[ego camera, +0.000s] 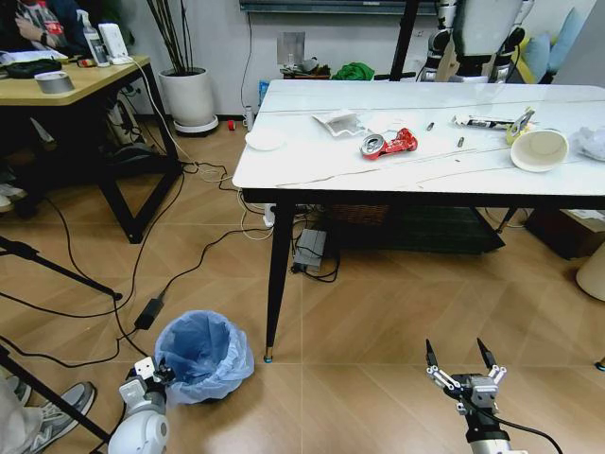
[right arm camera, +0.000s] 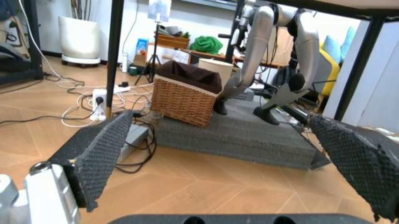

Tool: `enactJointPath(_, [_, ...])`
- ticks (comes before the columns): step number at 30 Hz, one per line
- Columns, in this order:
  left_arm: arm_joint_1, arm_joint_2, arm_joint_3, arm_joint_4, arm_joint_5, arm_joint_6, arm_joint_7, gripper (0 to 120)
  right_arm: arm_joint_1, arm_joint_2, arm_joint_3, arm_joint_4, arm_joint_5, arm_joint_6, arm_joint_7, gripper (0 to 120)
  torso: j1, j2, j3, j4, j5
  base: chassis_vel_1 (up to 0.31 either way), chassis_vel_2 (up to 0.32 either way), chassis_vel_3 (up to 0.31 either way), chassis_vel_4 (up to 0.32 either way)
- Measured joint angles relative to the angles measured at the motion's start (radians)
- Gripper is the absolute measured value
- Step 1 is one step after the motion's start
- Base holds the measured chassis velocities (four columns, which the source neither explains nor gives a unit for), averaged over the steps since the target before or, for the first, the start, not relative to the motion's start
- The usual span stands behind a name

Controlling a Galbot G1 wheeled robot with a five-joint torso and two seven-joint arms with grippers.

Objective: Pick up the trash bin and place the trash from the table into it.

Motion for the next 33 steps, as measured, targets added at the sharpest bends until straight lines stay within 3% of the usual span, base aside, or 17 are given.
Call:
enactJointPath(13, [0.142, 0.038, 0.009, -0.184, -0.047, 0.024, 0.006, 0, -0.017, -0.025, -0.008, 0.011, 0.009, -0.007, 0.000, 100, 0.000, 0.000, 0.000, 0.0001, -0.0001, 0.000, 0.000, 0.000, 0.000])
enactJointPath(25, [0.287, 0.084, 0.035, -0.399, -0.051, 0.022, 0.073, 0, -0.037, -0.060, 0.001, -0.010, 0.020, 0.014, 0.027, 100, 0.000, 0.000, 0.000, 0.0001, 0.0000, 0.000, 0.000, 0.000, 0.000])
enactJointPath(33, [0.350, 0.101, 0.062, -0.495, -0.040, 0.019, 0.096, 0, -0.056, -0.083, 0.008, -0.001, 0.030, 0.015, 0.035, 100, 0.000, 0.000, 0.000, 0.0000, -0.0001, 0.000, 0.000, 0.000, 0.000])
